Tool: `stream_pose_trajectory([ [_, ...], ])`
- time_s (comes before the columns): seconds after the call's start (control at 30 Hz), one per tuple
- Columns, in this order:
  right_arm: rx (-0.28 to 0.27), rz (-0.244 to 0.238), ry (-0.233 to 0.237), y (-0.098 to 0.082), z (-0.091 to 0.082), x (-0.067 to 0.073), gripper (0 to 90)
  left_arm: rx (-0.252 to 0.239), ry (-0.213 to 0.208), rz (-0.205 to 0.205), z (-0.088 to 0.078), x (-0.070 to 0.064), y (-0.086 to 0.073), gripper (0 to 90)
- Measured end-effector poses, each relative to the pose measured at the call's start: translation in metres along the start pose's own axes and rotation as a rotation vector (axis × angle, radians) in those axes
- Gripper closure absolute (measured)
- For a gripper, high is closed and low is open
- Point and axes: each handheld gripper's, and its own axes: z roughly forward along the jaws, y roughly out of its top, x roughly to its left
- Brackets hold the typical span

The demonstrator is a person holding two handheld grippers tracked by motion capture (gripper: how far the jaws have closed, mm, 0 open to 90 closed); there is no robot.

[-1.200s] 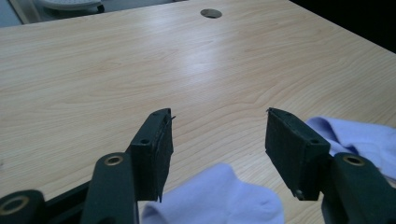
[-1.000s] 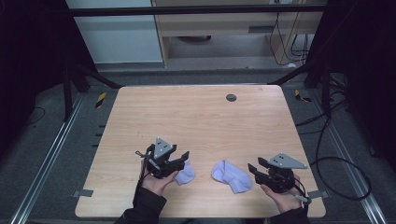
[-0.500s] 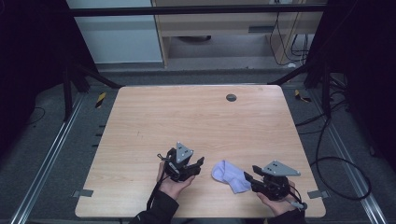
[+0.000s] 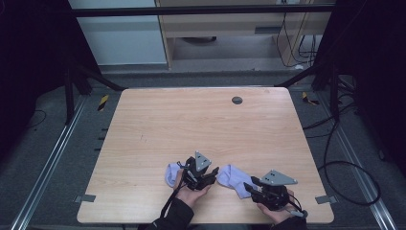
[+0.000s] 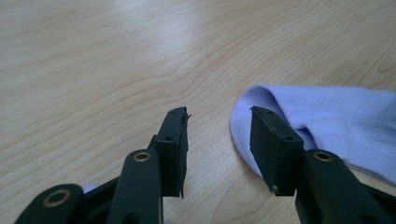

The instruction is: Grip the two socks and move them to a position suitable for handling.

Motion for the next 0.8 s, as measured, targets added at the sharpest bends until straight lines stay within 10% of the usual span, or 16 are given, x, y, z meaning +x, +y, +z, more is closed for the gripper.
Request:
stream_pose_trajectory([
  [0.8,0.132,-0.061,0.064,-0.014,0.023,0.013,67.0,0.075,-0.027,0.016,0.025,-0.017,-0.013,71.6],
])
